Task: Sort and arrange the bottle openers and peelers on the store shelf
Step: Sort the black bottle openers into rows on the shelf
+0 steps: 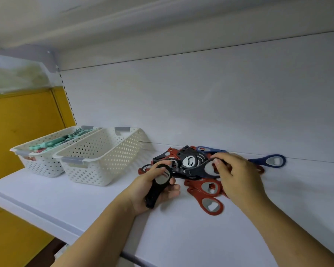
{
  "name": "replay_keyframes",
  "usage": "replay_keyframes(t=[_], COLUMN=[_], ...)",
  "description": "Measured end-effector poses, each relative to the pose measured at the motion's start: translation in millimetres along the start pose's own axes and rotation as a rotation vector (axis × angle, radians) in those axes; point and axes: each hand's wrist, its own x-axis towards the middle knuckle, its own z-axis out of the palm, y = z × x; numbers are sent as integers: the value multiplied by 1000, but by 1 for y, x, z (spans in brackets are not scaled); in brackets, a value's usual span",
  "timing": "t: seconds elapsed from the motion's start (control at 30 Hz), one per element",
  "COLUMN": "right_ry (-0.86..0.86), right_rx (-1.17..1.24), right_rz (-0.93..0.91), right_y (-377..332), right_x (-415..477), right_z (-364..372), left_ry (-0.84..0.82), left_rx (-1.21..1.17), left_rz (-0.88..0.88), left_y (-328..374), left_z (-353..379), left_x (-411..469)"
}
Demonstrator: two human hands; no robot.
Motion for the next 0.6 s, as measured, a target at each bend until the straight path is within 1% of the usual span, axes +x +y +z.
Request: replay_keyframes(t=[0.07, 0.1, 0.17, 0.27, 0.33, 0.43, 0.53, 0.6], right_ry=[-126, -174, -211, -190, -179, -220, -249, -203], right_rx=[227, 294, 366, 408, 423, 507, 547, 556], right_rz=[20, 10, -16, 4, 35, 115, 171, 188], right_y=[-15, -21, -28, -30, -28, -29, -30, -31], right_x=[-12, -17, -24, -22, -20, -22, -23, -22], right_z=[14, 21, 33, 36, 35, 36, 36, 32], left_ry=[1, 2, -8, -61, -153, -280, -307, -284], left_rx=[35, 63, 142, 240, 293, 333, 296, 238], left_rz=[28, 49, 81, 67, 52, 41, 31, 31], left_y=[-2, -3, -4, -5, -7, -9, -10, -10], left_z=[2, 3, 5, 8, 8, 8, 6, 5], left_x=[-1, -2, -4, -8, -9, -8, -5, -4])
